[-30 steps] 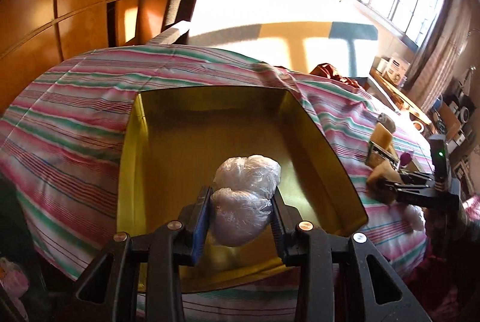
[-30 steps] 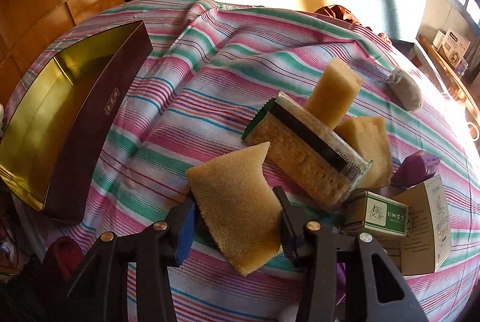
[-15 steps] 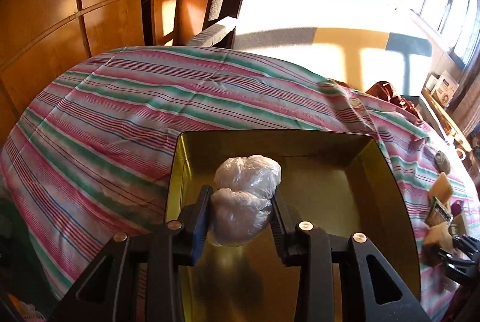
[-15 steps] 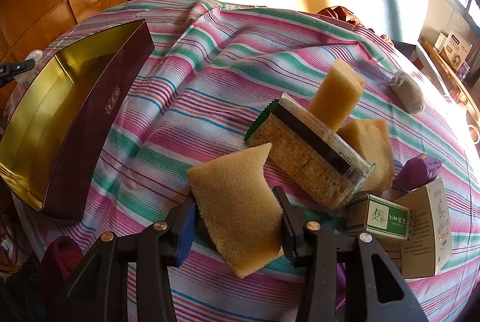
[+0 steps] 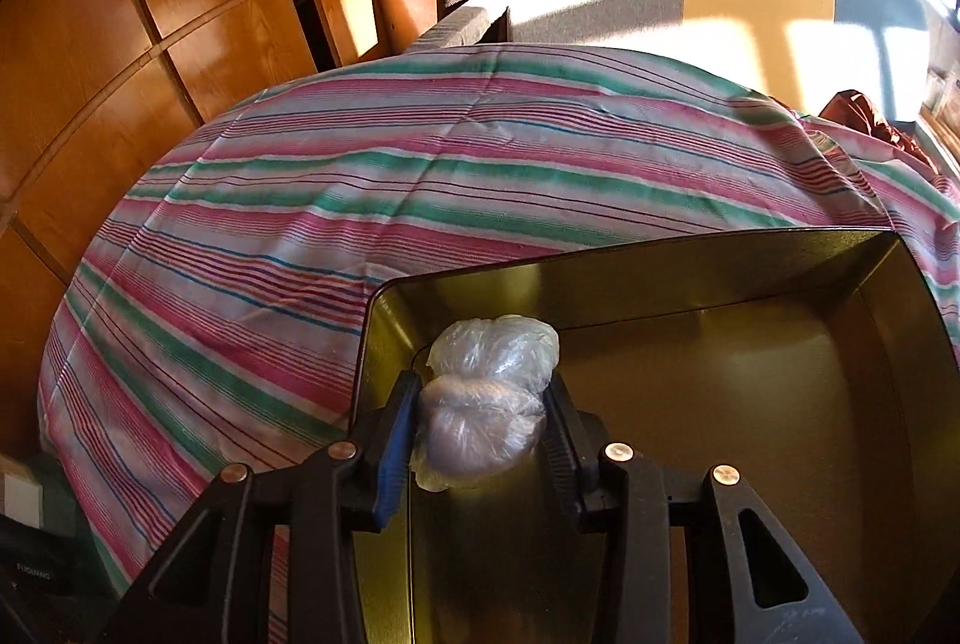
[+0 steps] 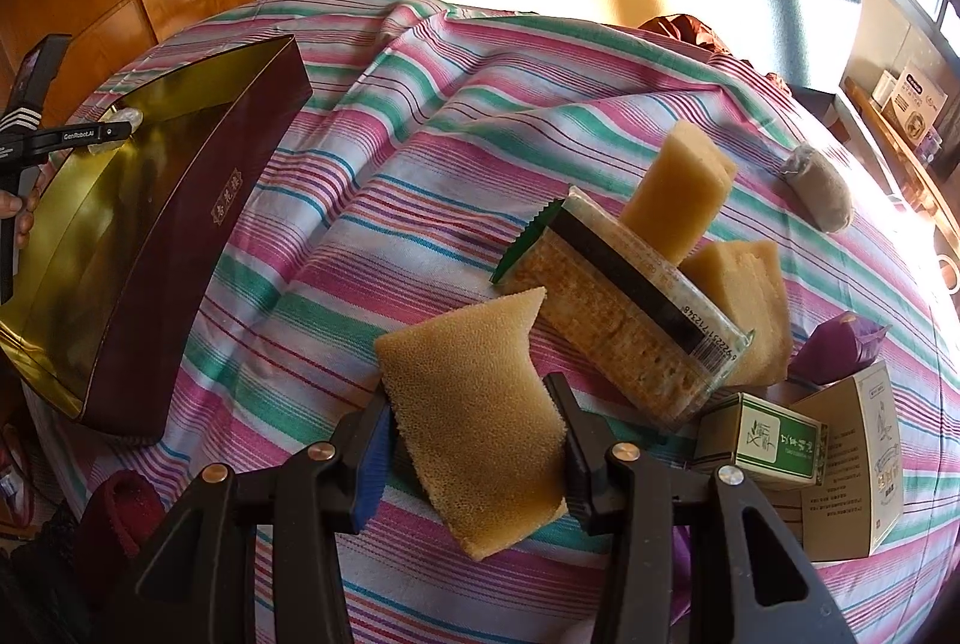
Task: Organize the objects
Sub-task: 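Carry the bag into the gold tray and open the left tool while the right tool grasps a yellow sponge, then carry the yellow sponge into the gold tray and open the right tool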
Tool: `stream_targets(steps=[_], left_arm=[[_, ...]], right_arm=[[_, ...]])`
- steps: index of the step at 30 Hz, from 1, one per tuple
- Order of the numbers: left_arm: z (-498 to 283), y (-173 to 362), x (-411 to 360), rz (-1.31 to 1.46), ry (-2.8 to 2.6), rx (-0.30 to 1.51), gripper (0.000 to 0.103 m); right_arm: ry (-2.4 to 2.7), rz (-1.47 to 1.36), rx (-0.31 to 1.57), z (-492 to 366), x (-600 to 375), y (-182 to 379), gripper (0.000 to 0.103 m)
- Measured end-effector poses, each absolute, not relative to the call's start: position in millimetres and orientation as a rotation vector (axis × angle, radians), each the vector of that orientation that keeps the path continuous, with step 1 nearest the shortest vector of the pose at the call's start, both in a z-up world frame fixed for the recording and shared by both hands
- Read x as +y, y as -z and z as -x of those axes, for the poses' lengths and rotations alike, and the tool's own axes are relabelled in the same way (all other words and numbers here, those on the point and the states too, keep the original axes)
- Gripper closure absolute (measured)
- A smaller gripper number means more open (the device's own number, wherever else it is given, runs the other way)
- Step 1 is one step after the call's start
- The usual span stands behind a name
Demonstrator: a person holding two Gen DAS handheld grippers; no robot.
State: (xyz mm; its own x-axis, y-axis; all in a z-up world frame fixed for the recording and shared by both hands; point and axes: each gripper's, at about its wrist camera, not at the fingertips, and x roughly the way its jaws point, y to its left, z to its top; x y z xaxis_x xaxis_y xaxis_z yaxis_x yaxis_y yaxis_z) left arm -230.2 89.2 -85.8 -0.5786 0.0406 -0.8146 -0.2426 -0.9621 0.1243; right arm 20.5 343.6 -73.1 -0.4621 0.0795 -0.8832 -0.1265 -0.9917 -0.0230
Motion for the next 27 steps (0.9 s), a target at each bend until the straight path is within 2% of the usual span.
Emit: stream_targets(steps=[2, 4, 6, 11, 15, 27], left_arm=[[227.3, 82.4, 92.8, 1.321, -2.639, 0.36, 0.053], [222.9, 75.5, 94.1, 1.282, -2.659, 0.366, 0.041], [218.2, 67.7, 93.2, 1.242, -2.677, 0.366, 0.034], [200.0, 45.1, 83.8, 1.188, -2.7, 0.289, 0.033], [162.1, 24.6, 69.7, 1.103, -2.73, 0.197, 0.021], [60.1, 13.4, 25.9, 1.064, -2.712, 0.037, 0.02]], right_arm=[[-2.587, 1.558, 0.066, -20.5, 343.7, 72.9, 0.056], [-2.586, 1.556, 0.065, -20.6, 343.8, 72.9, 0.056], [-2.586, 1.556, 0.058, -20.7, 343.6, 72.9, 0.056], [-2.583, 1.548, 0.045, -21.3, 342.1, 72.3, 0.057], [-2.585, 1.525, 0.033, -22.3, 340.3, 70.5, 0.058], [-2.54, 1.486, 0.1, -25.4, 345.6, 63.6, 0.058]])
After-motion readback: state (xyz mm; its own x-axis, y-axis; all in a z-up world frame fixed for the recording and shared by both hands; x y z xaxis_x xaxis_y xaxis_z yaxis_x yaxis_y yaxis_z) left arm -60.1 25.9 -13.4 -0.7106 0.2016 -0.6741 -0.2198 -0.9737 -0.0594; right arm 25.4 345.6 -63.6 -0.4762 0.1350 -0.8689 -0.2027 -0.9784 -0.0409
